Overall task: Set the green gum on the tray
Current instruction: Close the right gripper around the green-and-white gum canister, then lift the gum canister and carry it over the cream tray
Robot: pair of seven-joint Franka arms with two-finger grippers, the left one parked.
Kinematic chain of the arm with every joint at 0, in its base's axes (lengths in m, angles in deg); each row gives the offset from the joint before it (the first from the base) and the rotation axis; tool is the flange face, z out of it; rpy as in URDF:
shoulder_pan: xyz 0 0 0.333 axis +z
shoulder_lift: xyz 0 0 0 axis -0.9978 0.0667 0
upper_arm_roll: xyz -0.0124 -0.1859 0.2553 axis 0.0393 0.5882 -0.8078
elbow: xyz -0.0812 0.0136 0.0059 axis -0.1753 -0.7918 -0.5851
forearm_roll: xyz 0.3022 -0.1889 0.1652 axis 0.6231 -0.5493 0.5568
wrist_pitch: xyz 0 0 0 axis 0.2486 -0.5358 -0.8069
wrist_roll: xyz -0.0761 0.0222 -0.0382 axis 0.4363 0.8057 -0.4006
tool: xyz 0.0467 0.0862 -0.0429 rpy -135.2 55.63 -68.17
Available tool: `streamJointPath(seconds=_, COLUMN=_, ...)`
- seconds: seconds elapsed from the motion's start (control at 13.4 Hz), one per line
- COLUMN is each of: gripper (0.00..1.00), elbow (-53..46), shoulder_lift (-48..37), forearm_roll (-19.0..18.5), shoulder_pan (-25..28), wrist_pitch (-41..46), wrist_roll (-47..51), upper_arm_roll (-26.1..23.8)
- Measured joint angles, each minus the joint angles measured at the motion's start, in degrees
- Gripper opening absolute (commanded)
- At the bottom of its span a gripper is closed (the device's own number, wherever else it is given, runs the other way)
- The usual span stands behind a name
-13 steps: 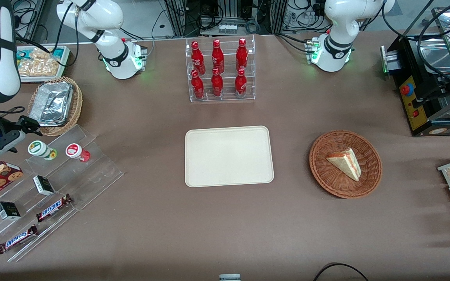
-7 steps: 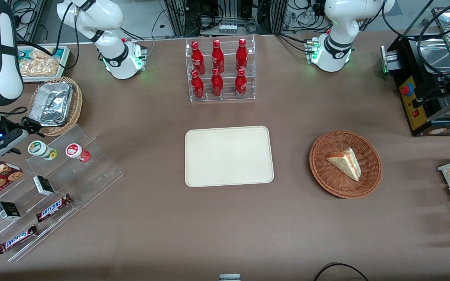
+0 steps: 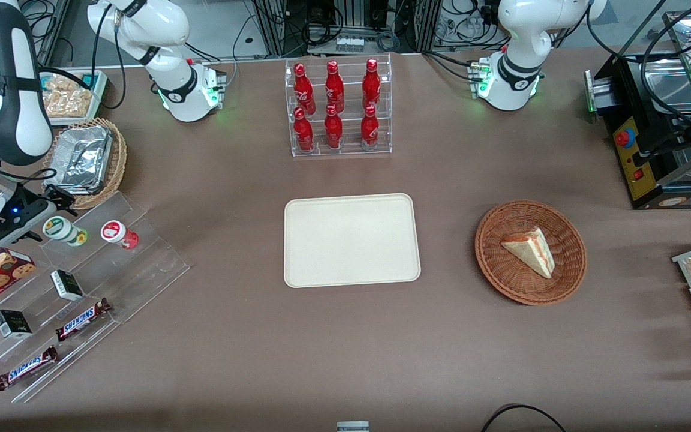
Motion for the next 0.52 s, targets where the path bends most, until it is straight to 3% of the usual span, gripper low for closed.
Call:
streamJointPath(seconds=0.07, gripper=0.15, elbow=0.35, shoulder_lift=0.0, forearm_roll=0.0, shoulder_pan=0.0, wrist_pitch=-0.3, wrist_roll=-0.31, upper_arm_roll=0.0)
streamJointPath(seconds=0.15, gripper=0.0, elbow=0.53, shoulder_lift=0.0, forearm_roll=0.0, shoulder_pan=-0.01, wrist_pitch=-0.44, wrist_roll=-1.05, upper_arm_roll=0.0)
streamJointPath(seconds=0.52, gripper=0.0, elbow=0.49, shoulder_lift=0.01, forearm_roll=0.01, shoulder_pan=-0.07, wrist_pitch=-0.49, wrist_roll=-2.96, upper_arm_roll=0.02)
